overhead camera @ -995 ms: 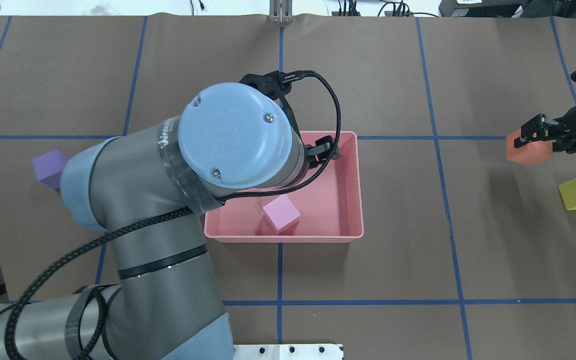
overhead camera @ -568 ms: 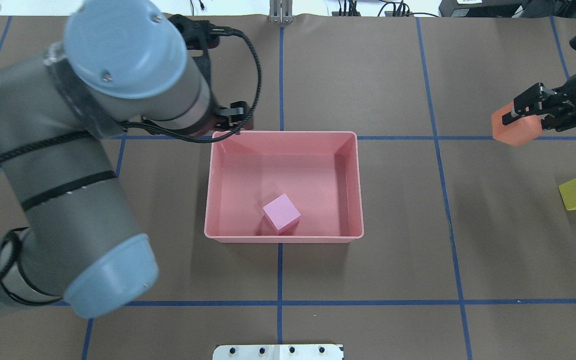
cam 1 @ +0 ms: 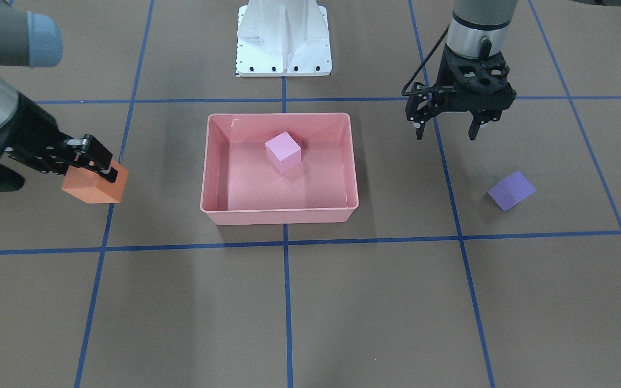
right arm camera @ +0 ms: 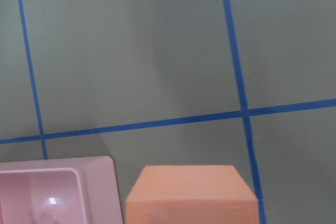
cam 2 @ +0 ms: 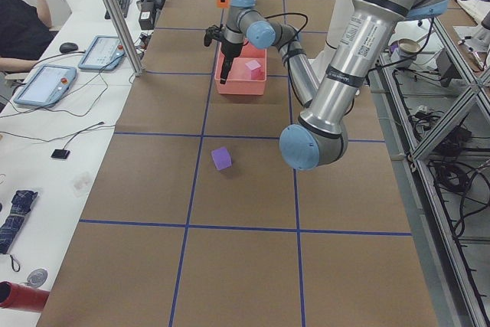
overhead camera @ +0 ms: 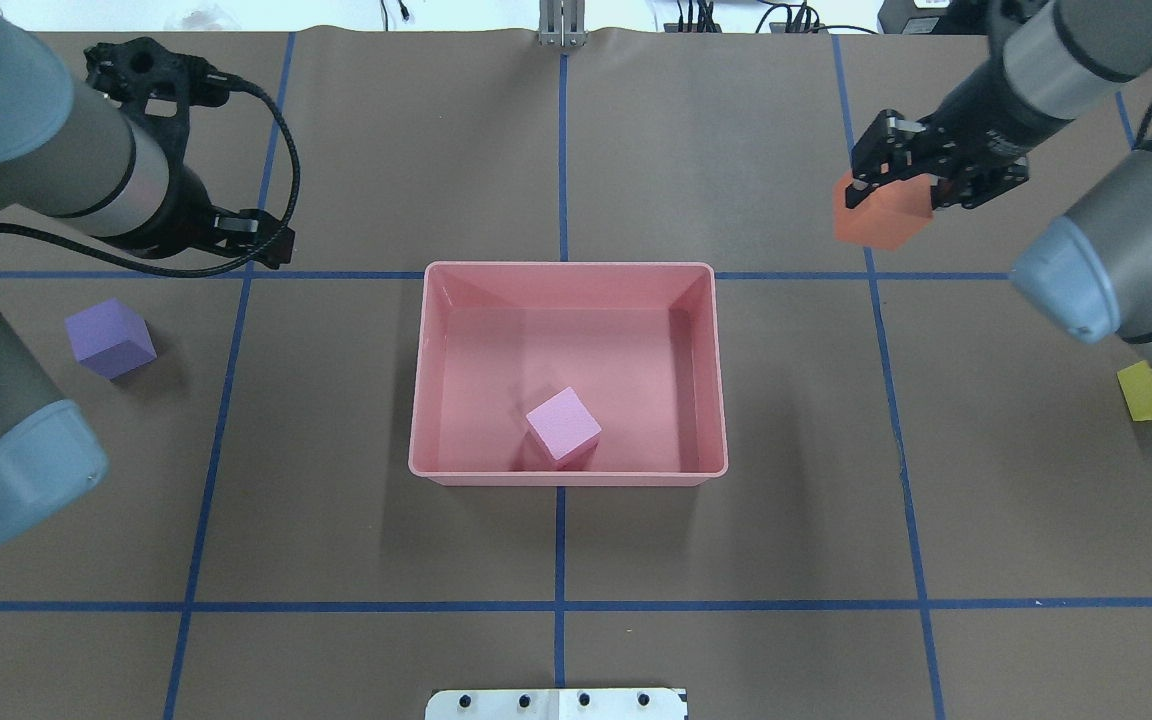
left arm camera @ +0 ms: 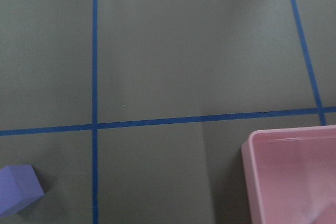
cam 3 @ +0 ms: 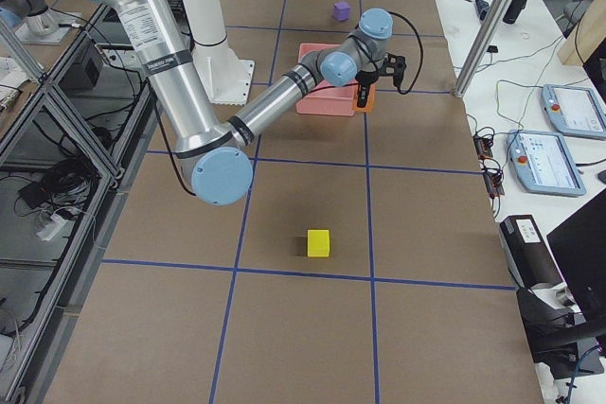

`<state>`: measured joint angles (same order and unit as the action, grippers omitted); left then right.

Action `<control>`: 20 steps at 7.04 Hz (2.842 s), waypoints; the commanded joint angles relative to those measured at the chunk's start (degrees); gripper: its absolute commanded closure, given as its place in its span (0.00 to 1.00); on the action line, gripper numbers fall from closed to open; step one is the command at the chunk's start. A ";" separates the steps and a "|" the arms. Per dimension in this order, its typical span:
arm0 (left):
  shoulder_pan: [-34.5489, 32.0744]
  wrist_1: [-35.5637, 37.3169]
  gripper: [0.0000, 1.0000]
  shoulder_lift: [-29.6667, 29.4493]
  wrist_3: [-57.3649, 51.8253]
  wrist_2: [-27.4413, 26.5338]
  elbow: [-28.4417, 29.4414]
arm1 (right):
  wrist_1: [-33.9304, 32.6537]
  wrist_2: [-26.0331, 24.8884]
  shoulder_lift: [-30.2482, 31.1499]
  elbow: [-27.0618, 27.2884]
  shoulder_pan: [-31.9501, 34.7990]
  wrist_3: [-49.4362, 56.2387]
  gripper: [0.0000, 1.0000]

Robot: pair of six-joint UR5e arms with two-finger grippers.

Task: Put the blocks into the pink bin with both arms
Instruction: 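Drop orange cube into bin with right gripper while left reaches purple cube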

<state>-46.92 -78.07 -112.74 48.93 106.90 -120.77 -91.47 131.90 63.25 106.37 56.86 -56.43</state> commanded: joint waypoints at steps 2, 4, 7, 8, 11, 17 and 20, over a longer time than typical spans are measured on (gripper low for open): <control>-6.24 -6.66 0.00 10.76 -4.47 2.79 0.45 | -6.97 -14.96 -10.32 0.25 -14.10 -0.09 1.00; -10.98 -6.74 0.00 13.06 -3.24 4.71 2.55 | -6.80 -19.91 -12.00 -0.37 -18.95 0.35 1.00; -12.76 -6.83 0.00 14.56 -0.35 4.90 3.53 | -6.53 -24.32 -13.15 -0.81 -22.32 0.88 1.00; -12.32 -8.49 0.00 14.39 4.37 4.90 4.75 | -6.45 -24.41 -13.15 -0.81 -22.32 0.88 1.00; -10.49 -29.11 0.00 19.22 17.81 4.20 12.74 | -4.42 -24.76 -12.89 -0.73 -22.32 0.27 0.01; 3.40 -30.64 0.00 22.38 25.42 -9.86 13.89 | -4.51 -23.45 -12.45 0.68 -19.43 0.53 0.01; 3.94 -39.86 0.00 21.42 25.25 -10.83 22.23 | -4.77 -20.81 -11.13 0.94 -15.56 1.23 0.01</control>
<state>-43.23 -114.52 -90.85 74.19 96.20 -101.72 -96.09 110.30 51.54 107.17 39.91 -55.38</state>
